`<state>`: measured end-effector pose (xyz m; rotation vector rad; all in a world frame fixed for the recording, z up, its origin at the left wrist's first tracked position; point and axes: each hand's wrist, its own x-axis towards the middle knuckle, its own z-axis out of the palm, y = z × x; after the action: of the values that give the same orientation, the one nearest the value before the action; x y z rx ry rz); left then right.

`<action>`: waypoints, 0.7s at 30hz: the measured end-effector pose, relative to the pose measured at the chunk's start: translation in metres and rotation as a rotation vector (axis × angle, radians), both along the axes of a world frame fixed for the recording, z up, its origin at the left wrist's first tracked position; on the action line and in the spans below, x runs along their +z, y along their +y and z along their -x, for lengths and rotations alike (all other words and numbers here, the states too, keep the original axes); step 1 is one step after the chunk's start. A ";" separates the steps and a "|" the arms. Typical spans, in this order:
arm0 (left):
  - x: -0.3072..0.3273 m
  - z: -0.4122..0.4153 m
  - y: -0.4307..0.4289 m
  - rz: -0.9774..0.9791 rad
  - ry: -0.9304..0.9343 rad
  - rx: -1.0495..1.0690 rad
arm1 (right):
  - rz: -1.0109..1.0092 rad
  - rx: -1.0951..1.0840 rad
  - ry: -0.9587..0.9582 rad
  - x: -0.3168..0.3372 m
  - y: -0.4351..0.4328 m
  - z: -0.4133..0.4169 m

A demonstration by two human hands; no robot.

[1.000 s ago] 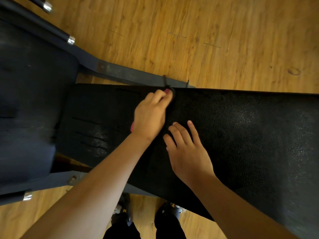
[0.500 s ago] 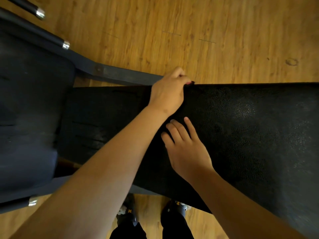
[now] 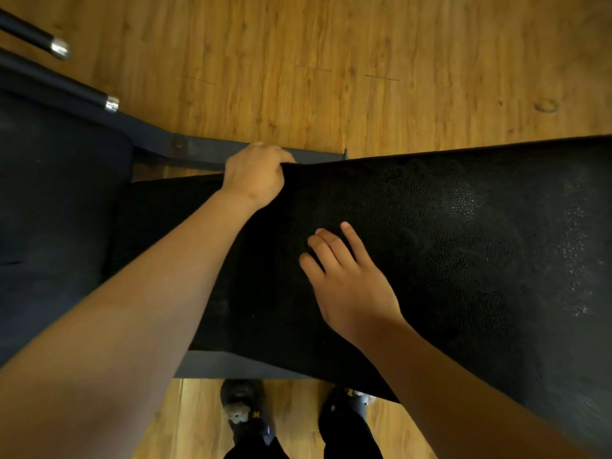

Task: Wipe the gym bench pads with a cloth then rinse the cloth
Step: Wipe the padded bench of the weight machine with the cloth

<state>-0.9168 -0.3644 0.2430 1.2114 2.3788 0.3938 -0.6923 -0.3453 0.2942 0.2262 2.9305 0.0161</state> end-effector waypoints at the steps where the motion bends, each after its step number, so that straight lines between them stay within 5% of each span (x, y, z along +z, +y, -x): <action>1: -0.004 0.006 -0.009 0.029 0.001 0.023 | 0.004 0.000 0.004 0.000 0.000 0.000; 5: -0.006 0.009 -0.020 0.076 0.011 0.132 | -0.002 -0.003 0.005 0.000 0.001 0.001; 11: -0.008 -0.025 -0.037 -0.159 -0.038 0.234 | -0.013 -0.010 0.003 0.000 0.001 0.001; 17: -0.020 -0.010 -0.059 -0.040 -0.016 0.339 | -0.024 -0.012 0.006 0.000 -0.001 0.001; 21: -0.008 -0.047 -0.060 -0.132 0.044 0.298 | -0.022 -0.017 0.000 0.000 -0.001 0.001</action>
<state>-0.8697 -0.4244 0.2355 0.9264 2.6142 0.6330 -0.6938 -0.3460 0.2947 0.2547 2.9294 0.0462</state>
